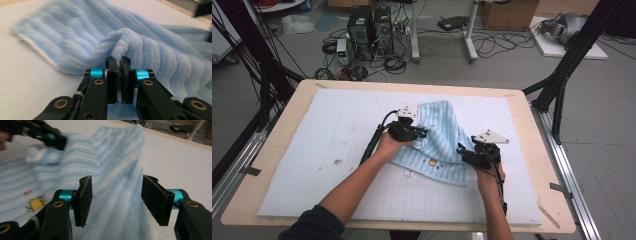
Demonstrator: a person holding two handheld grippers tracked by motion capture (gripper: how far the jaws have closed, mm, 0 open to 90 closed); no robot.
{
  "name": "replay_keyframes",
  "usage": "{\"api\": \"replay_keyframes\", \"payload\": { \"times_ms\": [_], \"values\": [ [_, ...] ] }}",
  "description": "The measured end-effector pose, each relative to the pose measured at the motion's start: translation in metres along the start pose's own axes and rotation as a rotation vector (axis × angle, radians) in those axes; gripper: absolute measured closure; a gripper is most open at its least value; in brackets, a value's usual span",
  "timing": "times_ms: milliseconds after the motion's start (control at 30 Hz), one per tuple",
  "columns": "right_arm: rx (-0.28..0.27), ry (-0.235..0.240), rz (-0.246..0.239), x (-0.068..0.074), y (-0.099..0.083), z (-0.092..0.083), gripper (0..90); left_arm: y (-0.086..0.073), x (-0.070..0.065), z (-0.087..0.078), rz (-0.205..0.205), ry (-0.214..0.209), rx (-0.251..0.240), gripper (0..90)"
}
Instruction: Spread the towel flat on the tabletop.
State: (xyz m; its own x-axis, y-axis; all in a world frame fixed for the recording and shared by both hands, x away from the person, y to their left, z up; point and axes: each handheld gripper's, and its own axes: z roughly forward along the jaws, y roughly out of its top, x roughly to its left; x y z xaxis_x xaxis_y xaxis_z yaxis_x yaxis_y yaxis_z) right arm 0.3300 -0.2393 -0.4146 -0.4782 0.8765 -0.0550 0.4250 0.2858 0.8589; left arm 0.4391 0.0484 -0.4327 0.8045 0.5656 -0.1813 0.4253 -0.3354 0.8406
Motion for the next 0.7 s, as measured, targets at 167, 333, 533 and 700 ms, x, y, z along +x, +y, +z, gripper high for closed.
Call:
{"api": "replay_keyframes", "payload": {
  "times_ms": [167,333,533,700],
  "values": [
    [-0.054,0.099,0.009,0.015,0.007,0.003,43.6,-0.002,0.021,-0.006,-0.048,0.068,-0.037,85.2],
    [-0.058,0.194,-0.027,0.032,0.010,0.010,47.0,-0.001,0.028,-0.008,-0.034,0.123,-0.037,85.2],
    [-0.030,0.388,-0.080,0.059,0.010,0.023,49.5,0.002,0.032,-0.010,-0.027,0.141,-0.045,85.2],
    [0.082,0.475,-0.177,0.091,0.006,0.048,50.1,0.001,0.035,-0.012,-0.033,0.158,-0.040,85.2]
  ]
}}
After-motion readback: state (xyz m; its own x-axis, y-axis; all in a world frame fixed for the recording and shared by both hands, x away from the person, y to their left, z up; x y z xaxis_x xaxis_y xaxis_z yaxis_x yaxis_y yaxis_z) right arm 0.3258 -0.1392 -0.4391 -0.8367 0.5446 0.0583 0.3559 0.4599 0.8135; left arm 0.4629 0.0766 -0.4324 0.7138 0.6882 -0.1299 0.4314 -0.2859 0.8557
